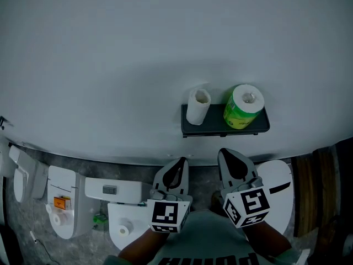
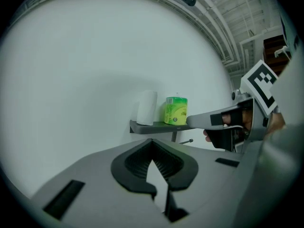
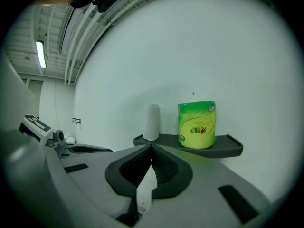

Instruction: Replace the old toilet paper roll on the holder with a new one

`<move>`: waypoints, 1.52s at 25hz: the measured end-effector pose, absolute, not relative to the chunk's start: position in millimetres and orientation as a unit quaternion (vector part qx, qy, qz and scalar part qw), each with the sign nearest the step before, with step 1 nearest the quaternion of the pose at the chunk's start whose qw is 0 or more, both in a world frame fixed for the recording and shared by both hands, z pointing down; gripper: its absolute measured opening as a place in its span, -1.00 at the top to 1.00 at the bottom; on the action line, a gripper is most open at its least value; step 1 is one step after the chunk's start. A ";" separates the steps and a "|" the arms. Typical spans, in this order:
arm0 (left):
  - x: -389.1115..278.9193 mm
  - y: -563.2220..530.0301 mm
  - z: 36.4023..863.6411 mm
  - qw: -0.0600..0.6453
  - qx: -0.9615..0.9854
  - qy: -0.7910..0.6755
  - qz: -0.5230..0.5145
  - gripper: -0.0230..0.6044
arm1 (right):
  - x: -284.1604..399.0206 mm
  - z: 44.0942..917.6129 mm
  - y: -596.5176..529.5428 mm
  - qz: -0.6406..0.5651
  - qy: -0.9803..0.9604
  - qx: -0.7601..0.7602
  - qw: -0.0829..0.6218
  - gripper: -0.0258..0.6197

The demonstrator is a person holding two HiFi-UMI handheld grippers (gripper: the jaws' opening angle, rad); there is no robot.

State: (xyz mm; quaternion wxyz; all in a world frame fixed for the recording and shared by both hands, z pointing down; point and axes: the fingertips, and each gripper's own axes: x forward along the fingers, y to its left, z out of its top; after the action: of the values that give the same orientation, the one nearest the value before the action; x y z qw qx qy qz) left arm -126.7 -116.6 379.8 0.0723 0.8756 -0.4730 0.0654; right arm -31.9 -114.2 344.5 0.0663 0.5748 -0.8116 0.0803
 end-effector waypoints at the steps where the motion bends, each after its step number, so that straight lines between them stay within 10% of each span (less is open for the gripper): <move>1: -126.1 -114.6 380.4 0.073 0.877 -0.471 0.066 0.91 | -30.0 347.3 -111.9 0.083 -0.809 0.577 0.068 0.89; 38: -6.4 -64.4 386.4 0.053 0.853 -0.516 0.058 0.92 | 90.4 389.3 -48.3 0.100 -0.840 0.527 0.082 0.89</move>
State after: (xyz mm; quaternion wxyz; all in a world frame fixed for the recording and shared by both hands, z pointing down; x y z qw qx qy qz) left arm -6.4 -64.4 386.4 0.0529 0.8531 -0.5159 0.0578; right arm 90.4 -48.3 389.3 0.0819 0.5269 -0.8401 0.0997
